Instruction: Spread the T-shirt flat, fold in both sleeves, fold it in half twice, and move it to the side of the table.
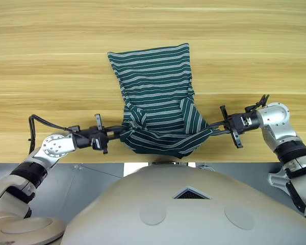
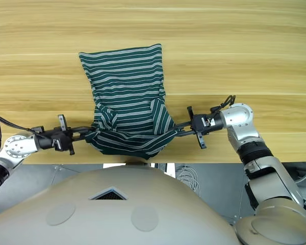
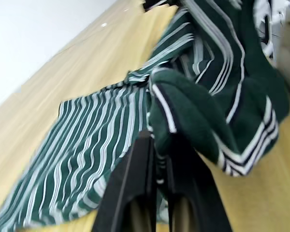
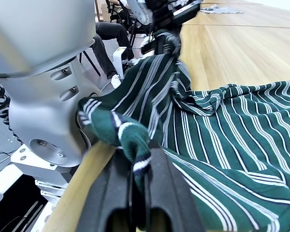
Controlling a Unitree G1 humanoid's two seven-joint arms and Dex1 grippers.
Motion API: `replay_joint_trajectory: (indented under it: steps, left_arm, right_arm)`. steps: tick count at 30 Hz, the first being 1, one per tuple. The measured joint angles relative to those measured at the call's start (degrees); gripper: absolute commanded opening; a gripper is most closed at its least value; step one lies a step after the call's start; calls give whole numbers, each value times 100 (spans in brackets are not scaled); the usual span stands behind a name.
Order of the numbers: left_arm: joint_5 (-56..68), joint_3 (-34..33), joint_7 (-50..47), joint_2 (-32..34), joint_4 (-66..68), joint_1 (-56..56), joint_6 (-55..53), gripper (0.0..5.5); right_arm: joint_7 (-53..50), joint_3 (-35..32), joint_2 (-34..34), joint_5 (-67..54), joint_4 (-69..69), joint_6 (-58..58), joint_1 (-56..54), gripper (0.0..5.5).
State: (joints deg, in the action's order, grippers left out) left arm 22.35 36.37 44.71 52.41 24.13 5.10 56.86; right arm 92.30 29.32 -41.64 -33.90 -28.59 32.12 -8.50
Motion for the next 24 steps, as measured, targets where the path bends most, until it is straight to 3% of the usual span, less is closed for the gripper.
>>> replay_joint_trajectory:
  steps: [7, 11, 16, 24]
  left_arm:
    - [694, -877, 1724, -834, 699, -1060, -1195, 0]
    - [713, -1559, 2309, -1489, 1773, -2055, -1771, 0]
    - [340, -2360, 2193, -2270, 3878, -3102, -2162, 0]
    - [-444, -3052, 1403, -3014, 4990, -3304, -2791, 0]
  right_arm:
    - [4, -126, 709, -6, -1110, -799, -1731, 1]
    - [-98, -548, 1434, 448, -2681, -1115, -2978, 1]
    - [-1653, -733, 2200, 1831, -4313, -1274, -3862, 1]
    - [-4047, -1513, 2624, 2769, -4929, -1712, -3909, 1]
